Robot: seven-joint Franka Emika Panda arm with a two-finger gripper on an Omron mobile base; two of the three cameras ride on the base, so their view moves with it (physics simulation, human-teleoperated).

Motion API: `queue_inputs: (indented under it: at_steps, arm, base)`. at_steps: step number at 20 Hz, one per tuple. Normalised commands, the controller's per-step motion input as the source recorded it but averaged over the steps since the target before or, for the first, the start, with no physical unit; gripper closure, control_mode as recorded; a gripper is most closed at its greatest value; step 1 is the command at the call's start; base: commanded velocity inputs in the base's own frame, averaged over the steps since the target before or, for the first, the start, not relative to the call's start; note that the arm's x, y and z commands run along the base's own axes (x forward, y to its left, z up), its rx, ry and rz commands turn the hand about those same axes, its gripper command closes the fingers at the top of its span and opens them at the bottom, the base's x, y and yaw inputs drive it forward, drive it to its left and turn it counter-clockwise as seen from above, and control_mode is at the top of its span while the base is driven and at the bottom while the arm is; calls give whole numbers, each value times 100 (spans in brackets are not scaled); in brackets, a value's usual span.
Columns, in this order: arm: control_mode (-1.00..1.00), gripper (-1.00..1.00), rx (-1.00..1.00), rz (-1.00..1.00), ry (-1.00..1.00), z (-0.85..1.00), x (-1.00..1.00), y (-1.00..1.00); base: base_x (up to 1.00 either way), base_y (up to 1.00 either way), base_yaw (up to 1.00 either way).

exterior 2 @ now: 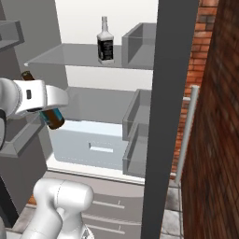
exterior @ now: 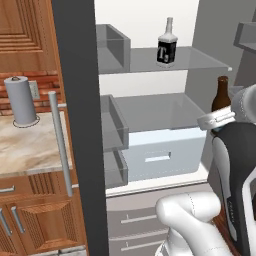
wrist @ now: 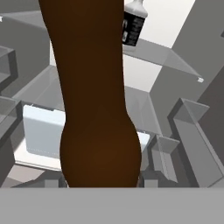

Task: Place the beer and liquor on the top shelf of the fridge to keep them out of children's reach, and place the onion on lower shelves for easy access.

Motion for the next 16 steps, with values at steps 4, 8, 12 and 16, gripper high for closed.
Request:
queue_inputs:
  at_steps: [4,8,12,16]
  arm:
    - [-100,100,0,0,-2,0,0,-1]
    - [-100,100,0,0,-5,0,0,0]
    - [-100,100,0,0,-7,3,0,0]
    - [-100,100,0,0,-3,7,0,0]
  base:
    - [0,0,0]
    - [0,0,0]
    - [0,0,0]
    - [0,0,0]
